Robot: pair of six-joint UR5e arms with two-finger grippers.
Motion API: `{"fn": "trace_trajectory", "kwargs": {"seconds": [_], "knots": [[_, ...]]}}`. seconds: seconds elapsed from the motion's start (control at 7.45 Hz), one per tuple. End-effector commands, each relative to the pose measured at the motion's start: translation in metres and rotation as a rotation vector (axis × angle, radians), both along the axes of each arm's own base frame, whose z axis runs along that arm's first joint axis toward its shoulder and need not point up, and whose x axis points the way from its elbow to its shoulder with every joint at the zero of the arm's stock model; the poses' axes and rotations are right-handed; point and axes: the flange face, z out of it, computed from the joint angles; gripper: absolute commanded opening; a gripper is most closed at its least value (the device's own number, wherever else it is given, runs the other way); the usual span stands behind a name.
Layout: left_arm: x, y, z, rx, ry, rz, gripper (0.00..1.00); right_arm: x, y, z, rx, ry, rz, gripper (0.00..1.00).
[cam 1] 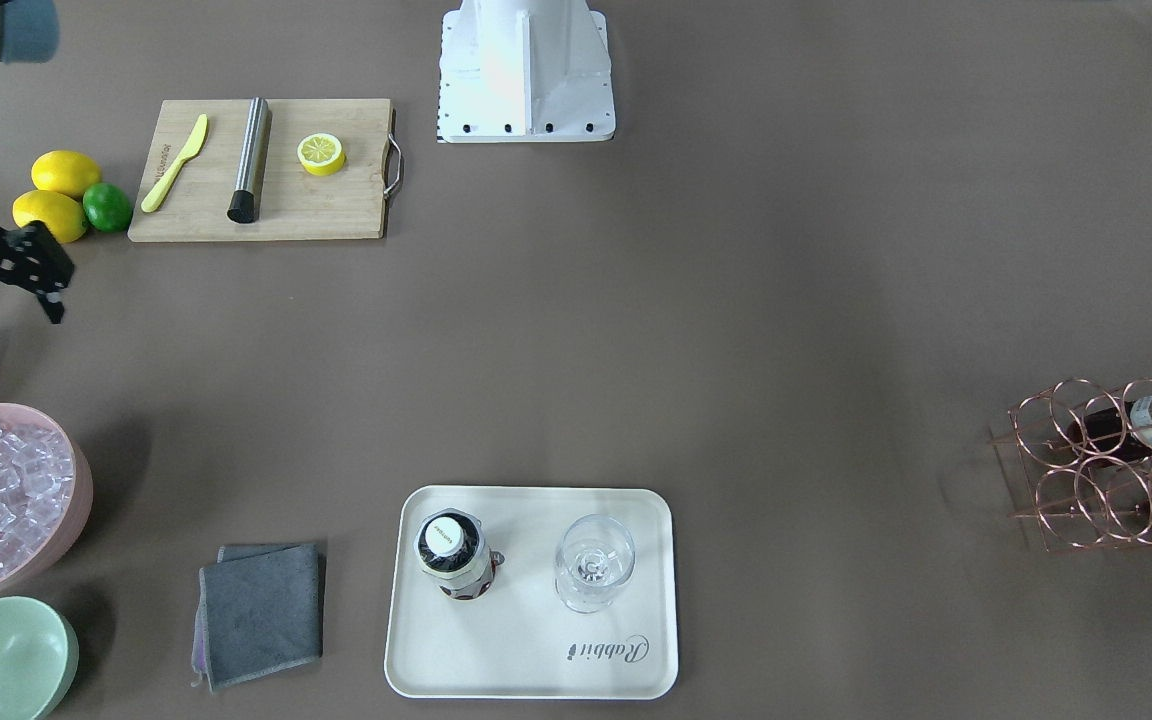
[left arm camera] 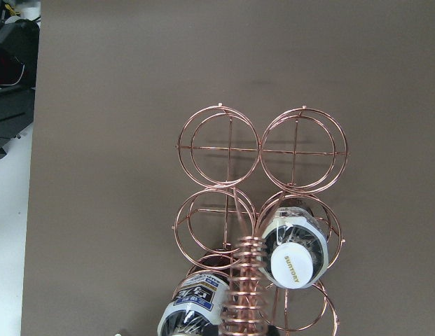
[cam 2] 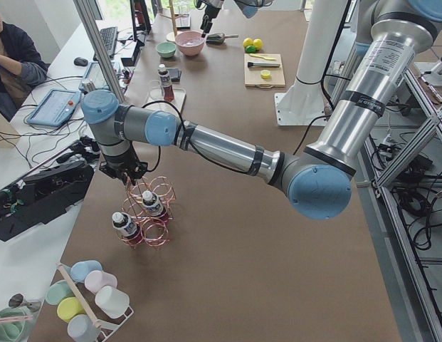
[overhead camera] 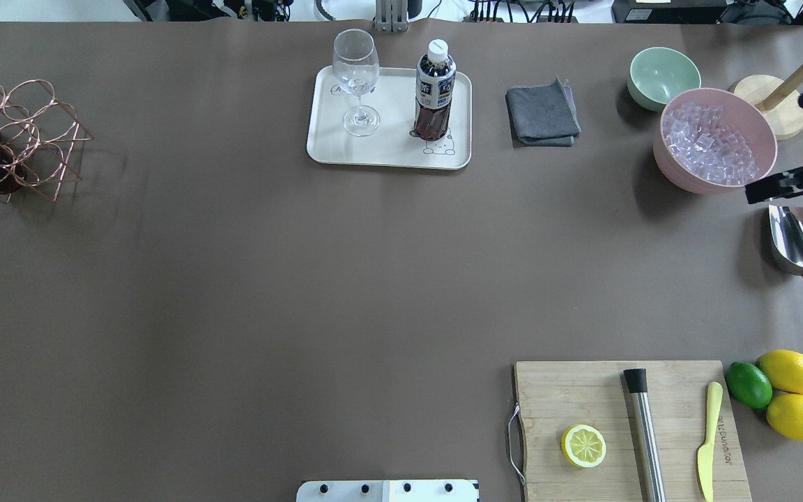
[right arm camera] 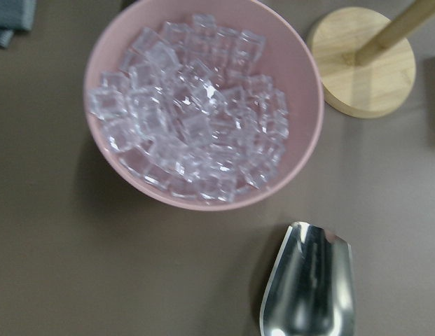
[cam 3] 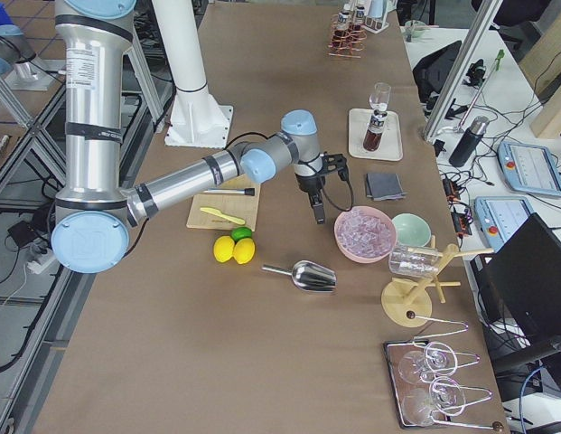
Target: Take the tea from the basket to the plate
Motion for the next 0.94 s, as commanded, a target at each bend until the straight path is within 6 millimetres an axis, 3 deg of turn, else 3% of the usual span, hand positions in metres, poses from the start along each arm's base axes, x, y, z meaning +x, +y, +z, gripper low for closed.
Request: {"fn": "trace_trajectory", "kwargs": {"seconds": [0.0, 0.27, 0.54, 0.67, 0.81], "knots": [[0.0, 0.001, -0.001, 0.003, 0.0, 0.0, 0.0, 0.111, 0.011, 0.052, -0.188, 0.012, -0.05, 1.0], [0.0, 0.006, 0.0, 0.006, 0.0, 0.0, 0.0, 0.136, 0.01, 0.069, -0.354, -0.006, -0.02, 1.0], [0.0, 0.006, 0.0, 0.006, 0.0, 0.0, 0.0, 0.185, 0.016, 0.117, -0.4, -0.096, -0.033, 1.0], [0.0, 0.007, 0.0, 0.007, 0.0, 0.0, 0.0, 0.197, 0.013, 0.136, -0.422, -0.119, -0.024, 1.0], [0.001, 0.008, -0.002, 0.005, 0.0, 0.0, 0.41, 0.196, 0.028, 0.157, -0.46, -0.152, -0.029, 1.0]]}}
